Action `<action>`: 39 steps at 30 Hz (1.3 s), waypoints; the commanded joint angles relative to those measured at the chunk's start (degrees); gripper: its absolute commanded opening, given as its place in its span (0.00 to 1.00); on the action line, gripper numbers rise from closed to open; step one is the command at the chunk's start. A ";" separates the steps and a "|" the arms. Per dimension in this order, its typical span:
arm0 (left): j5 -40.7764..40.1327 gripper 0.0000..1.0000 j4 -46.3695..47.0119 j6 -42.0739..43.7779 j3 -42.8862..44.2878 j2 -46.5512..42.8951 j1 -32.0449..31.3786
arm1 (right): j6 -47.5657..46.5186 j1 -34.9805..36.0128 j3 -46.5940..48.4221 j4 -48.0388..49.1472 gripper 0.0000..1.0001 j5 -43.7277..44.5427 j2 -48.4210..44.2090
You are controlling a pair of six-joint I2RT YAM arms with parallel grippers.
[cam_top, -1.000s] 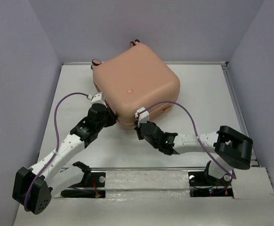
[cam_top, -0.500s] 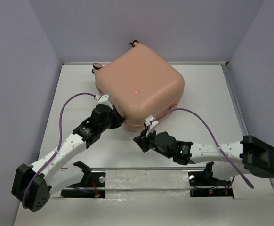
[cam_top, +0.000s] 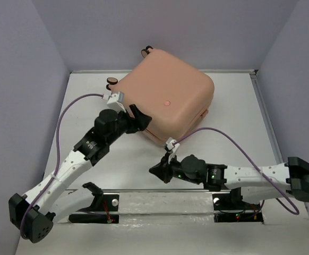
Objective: Pack the luggage
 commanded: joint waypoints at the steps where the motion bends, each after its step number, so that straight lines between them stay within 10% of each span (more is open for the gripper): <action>1: -2.12 0.87 -1.99 2.98 6.72 -4.24 10.61 | 3.08 -2.36 -5.46 -7.58 0.07 8.17 -9.44; 10: 11.06 0.99 7.75 -1.93 16.13 15.16 36.46 | 2.20 -5.88 -7.59 -10.84 0.49 7.30 -15.52; 18: 20.73 0.99 16.36 -9.05 28.00 40.39 41.57 | 1.59 -5.88 -8.11 -10.40 0.77 1.33 -15.26; 29: 24.17 0.98 36.12 -23.64 31.61 56.48 41.22 | 0.09 -5.88 -8.20 -8.82 0.82 -3.87 -15.87; 32: 22.94 0.76 49.45 -29.78 27.40 56.93 41.13 | -0.17 -5.88 -7.76 -8.90 0.82 -3.96 -15.09; 33: 22.59 0.50 51.60 -31.02 26.69 56.75 41.22 | -0.17 -5.88 -7.67 -9.08 0.82 -3.87 -15.08; 34: 22.15 0.50 52.66 -31.56 26.25 56.40 41.22 | -0.17 -5.88 -7.59 -9.17 0.82 -3.87 -15.08; 37: 20.83 0.06 52.33 -28.93 26.42 52.90 41.22 | 0.00 -5.88 -8.02 -9.34 0.82 -3.43 -15.78; 39: 19.95 0.06 48.66 -26.04 27.29 48.51 41.31 | 0.18 -5.88 -8.64 -9.61 0.82 -2.55 -16.57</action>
